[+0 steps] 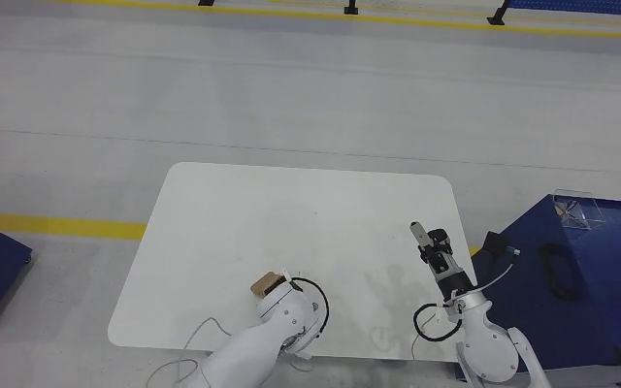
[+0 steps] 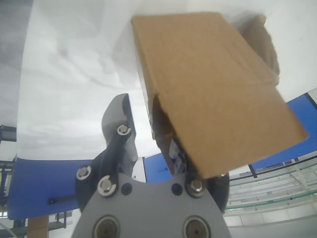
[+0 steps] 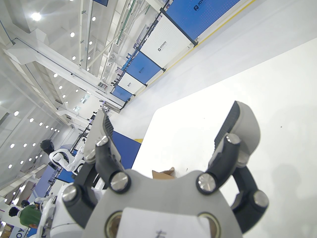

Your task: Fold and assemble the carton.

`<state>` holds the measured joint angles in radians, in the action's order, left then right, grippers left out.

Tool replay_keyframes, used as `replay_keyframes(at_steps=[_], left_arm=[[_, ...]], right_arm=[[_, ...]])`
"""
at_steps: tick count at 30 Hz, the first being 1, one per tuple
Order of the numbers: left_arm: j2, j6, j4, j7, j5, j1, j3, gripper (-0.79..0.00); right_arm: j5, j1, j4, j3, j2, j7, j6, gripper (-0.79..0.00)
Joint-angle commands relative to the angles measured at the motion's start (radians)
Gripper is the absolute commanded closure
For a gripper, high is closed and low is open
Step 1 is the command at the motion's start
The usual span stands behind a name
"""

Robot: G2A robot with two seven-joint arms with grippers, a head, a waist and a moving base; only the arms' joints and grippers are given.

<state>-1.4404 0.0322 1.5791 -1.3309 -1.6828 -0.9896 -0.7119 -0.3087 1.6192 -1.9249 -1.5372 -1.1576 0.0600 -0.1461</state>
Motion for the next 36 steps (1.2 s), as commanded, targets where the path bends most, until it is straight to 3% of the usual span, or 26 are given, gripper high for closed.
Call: replay_keyframes(at_steps=[1, 5, 8, 9, 11, 13, 17, 32, 36], left_arm=[[0.008, 0.026, 0.11, 0.011, 0.03, -0.036, -0.015, -0.785], [0.045, 0.148, 0.377, 0.065, 0.134, -0.135, -0.089, -0.785], [0.087, 0.33, 0.575, 0.25, 0.269, -0.233, -0.186, -0.785], [0.104, 0.382, 0.62, 0.375, 0.298, -0.288, -0.239, -0.785], [0.126, 0.478, 0.642, 0.545, 0.37, -0.34, -0.29, -0.785], [0.15, 0.519, 0.606, 0.754, 0.413, -0.432, -0.385, -0.785], [0.182, 0.587, 0.562, 1.111, 0.48, -0.521, -0.489, -0.785], [0.184, 0.596, 0.567, 1.107, 0.513, -0.517, -0.491, -0.785], [0.214, 0.797, 0.705, 1.086, 0.852, -0.517, -0.47, -0.785]], right_arm=[[0.0, 0.0, 0.0, 0.0, 0.0, 0.0, 0.0, -0.785], [0.0, 0.0, 0.0, 0.0, 0.0, 0.0, 0.0, -0.785], [0.0, 0.0, 0.0, 0.0, 0.0, 0.0, 0.0, -0.785], [0.0, 0.0, 0.0, 0.0, 0.0, 0.0, 0.0, -0.785], [0.0, 0.0, 0.0, 0.0, 0.0, 0.0, 0.0, -0.785], [0.0, 0.0, 0.0, 0.0, 0.0, 0.0, 0.0, -0.785], [0.0, 0.0, 0.0, 0.0, 0.0, 0.0, 0.0, -0.785], [0.009, -0.005, -0.003, 0.012, 0.0, 0.033, -0.017, -0.785], [-0.063, -0.083, 0.026, 0.073, -0.001, 0.114, -0.005, -0.785]])
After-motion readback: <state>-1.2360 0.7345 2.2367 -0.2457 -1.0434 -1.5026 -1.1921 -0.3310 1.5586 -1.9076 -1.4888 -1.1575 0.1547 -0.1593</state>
